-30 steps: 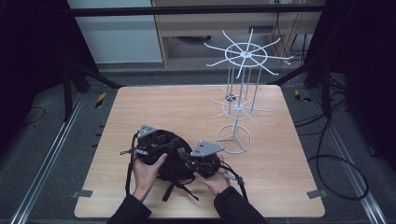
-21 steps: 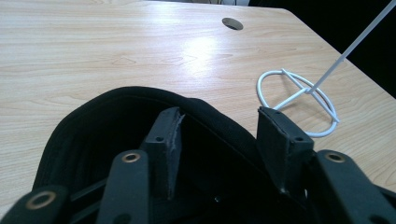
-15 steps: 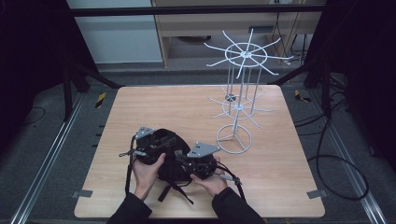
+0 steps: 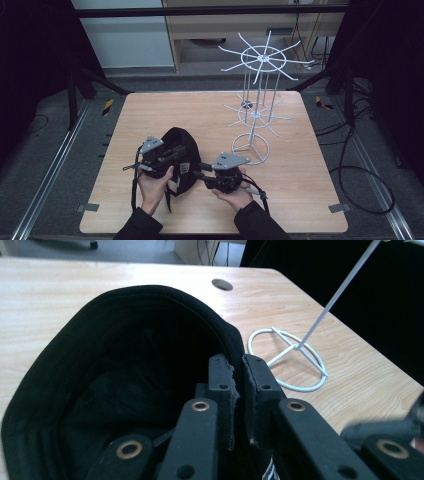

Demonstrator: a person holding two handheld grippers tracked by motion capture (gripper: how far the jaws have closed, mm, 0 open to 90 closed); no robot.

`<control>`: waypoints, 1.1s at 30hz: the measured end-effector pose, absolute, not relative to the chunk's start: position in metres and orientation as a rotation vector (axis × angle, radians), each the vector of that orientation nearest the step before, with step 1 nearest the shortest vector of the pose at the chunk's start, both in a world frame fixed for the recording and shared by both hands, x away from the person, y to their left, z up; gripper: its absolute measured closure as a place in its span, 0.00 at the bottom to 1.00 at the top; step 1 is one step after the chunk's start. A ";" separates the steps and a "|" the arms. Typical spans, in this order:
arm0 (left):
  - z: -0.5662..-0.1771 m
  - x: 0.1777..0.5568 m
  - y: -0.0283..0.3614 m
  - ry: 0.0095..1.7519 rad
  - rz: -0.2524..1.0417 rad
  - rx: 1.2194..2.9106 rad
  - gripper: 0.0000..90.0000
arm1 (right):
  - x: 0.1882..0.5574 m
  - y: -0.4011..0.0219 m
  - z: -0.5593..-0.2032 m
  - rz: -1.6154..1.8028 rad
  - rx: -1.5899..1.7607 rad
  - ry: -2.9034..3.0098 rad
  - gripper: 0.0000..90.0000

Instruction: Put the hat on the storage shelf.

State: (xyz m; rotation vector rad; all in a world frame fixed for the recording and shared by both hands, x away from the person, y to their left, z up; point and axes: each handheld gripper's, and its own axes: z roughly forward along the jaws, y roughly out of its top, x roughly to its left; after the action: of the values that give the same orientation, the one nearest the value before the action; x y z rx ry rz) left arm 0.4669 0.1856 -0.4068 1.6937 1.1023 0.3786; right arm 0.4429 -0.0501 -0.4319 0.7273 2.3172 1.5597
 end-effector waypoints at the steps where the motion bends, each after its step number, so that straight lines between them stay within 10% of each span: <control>1: -0.405 0.465 0.187 1.092 0.379 1.693 0.93 | 0.443 -0.056 -0.431 1.560 0.740 2.301 0.71; 33: -0.357 0.431 0.206 0.836 0.390 1.677 0.93 | 0.466 -0.080 -0.431 1.662 0.893 2.146 0.62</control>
State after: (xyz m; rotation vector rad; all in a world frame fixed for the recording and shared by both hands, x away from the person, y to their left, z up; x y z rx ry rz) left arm 0.4309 0.2061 -0.3573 1.6773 0.8361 0.3901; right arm 0.4660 -0.0802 -0.4312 0.8931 2.1465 1.6622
